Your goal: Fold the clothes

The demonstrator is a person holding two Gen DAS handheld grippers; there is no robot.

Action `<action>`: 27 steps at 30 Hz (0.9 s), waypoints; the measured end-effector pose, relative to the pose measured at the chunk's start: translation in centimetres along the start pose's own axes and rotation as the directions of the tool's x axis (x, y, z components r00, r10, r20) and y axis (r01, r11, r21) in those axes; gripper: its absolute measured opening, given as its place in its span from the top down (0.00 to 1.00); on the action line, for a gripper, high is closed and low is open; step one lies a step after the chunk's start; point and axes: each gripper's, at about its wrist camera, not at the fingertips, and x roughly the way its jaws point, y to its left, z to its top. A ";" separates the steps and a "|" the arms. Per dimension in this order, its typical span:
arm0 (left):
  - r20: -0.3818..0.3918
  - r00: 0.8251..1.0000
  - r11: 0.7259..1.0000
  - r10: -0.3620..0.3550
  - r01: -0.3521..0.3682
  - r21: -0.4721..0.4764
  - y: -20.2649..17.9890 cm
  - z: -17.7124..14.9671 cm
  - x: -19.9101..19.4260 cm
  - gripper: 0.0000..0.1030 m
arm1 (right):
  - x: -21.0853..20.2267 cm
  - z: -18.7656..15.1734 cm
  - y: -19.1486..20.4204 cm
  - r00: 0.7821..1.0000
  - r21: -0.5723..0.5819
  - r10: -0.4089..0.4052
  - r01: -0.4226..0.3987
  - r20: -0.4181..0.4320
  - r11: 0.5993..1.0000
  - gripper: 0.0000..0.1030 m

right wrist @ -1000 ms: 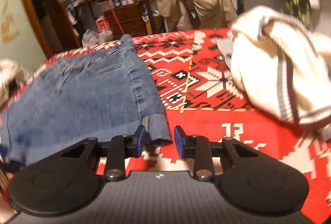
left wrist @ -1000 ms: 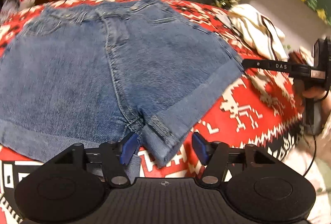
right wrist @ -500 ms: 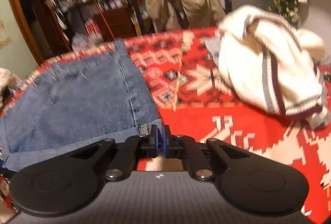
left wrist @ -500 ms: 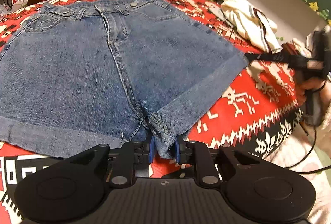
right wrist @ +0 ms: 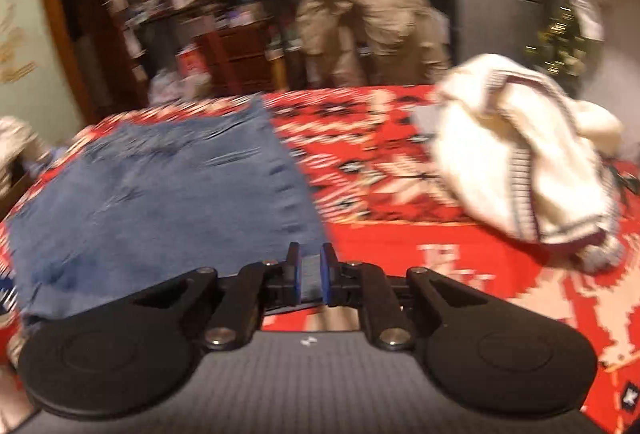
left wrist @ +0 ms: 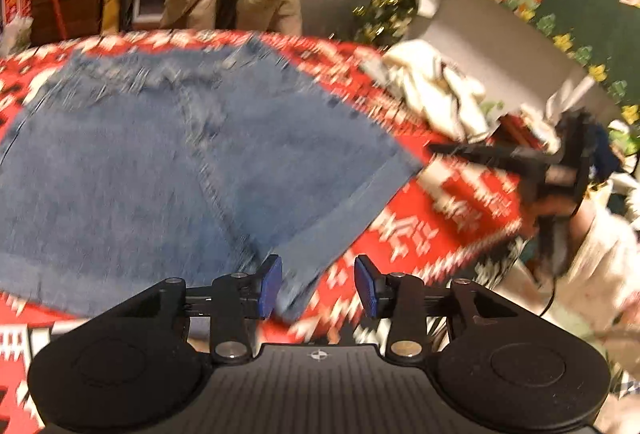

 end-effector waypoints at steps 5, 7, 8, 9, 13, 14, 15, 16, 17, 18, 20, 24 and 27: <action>-0.006 1.000 0.999 -0.004 0.004 0.034 -1.1 1.6 4.6 0.66 | 2.4 -0.5 2.6 0.993 -0.019 0.107 -0.108 -0.045 0.994 0.89; -0.045 0.999 1.000 0.021 -0.021 0.020 -0.7 1.7 7.0 0.76 | 3.8 -0.8 3.2 0.992 -0.051 0.102 -0.106 -0.074 0.993 0.89; -0.062 0.997 0.999 0.048 -0.047 0.020 -0.4 1.6 7.8 0.77 | 4.3 -0.9 3.2 0.994 -0.067 0.081 -0.086 -0.076 0.994 0.90; -0.075 0.994 0.997 0.079 -0.078 0.022 0.0 1.4 8.5 0.77 | 4.7 -1.0 3.0 0.997 -0.082 0.048 -0.054 -0.068 0.995 0.92; -0.065 0.993 0.995 0.099 -0.099 0.003 1.2 0.9 7.9 0.83 | 5.4 -0.2 1.0 0.999 -0.040 -0.006 0.004 -0.054 0.999 1.00; -0.061 0.994 0.996 0.092 -0.093 -0.015 1.4 0.9 7.4 0.84 | 5.2 0.0 1.2 0.999 -0.043 -0.008 0.006 -0.051 0.999 1.00; -0.047 0.996 0.996 0.081 -0.082 -0.032 1.6 0.9 6.7 0.83 | 5.0 0.2 1.5 0.999 -0.045 -0.010 0.008 -0.048 0.999 1.00; -0.028 0.997 0.996 0.069 -0.070 -0.046 1.7 1.1 6.1 0.80 | 4.8 0.4 1.7 0.999 -0.048 -0.012 0.010 -0.045 0.999 0.91; -0.003 0.998 0.997 0.057 -0.057 -0.059 1.8 1.3 5.6 0.77 | 4.7 0.7 2.1 0.999 -0.057 0.004 -0.006 -0.040 0.998 0.88; 0.022 0.999 0.996 0.045 -0.044 -0.072 1.8 1.6 5.1 0.71 | 4.6 1.0 2.5 0.999 -0.071 0.034 -0.036 -0.034 0.997 0.88; 0.045 0.997 0.995 0.060 -0.057 -0.078 2.2 2.5 5.3 0.70 | 4.8 1.6 3.7 0.996 -0.101 0.088 -0.090 -0.031 0.991 0.88; 0.042 0.992 0.984 0.117 -0.110 -0.142 4.2 4.1 7.7 0.70 | 7.4 2.2 7.2 0.986 -0.161 0.150 -0.159 -0.067 0.974 0.88; 0.026 0.991 0.973 0.129 -0.121 -0.198 6.0 3.8 8.8 0.75 | 9.2 1.7 8.2 0.987 -0.192 0.134 -0.148 -0.086 0.970 0.89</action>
